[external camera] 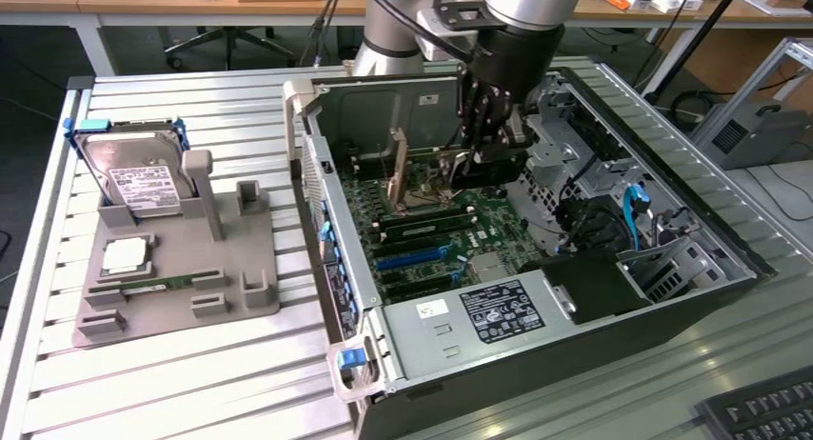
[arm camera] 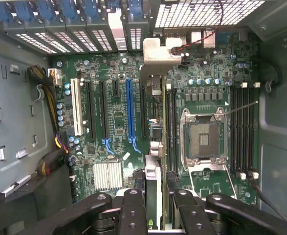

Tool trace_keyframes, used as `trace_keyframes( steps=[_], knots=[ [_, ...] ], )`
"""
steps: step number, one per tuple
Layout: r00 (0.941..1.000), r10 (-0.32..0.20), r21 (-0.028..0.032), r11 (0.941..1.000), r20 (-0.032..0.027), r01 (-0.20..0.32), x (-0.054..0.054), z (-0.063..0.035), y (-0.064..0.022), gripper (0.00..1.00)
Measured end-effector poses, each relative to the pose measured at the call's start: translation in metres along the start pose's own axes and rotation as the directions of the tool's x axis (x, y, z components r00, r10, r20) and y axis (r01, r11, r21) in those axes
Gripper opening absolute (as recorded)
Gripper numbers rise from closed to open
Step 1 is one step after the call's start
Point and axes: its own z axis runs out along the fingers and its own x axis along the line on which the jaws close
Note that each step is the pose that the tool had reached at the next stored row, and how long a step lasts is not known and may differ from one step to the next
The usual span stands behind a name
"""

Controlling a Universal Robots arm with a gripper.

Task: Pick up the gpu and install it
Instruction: 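Insert the gpu into the slot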

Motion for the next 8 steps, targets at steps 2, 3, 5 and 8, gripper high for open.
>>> trace_keyframes(
  steps=[2,3,5,8],
  knots=[
    [1.0000,0.000,0.0000,1.0000,0.0000,0.000,0.0002,0.0003,0.0003,0.27],
    [1.0000,0.000,0.0000,1.0000,0.0000,0.000,0.0003,0.0005,0.0004,0.27],
    [1.0000,0.000,0.0000,1.0000,0.0000,0.000,0.0004,0.0008,0.0006,0.27],
    [1.0000,0.000,0.0000,1.0000,0.0001,0.000,0.0006,0.0013,0.0009,0.27]
  ],
)
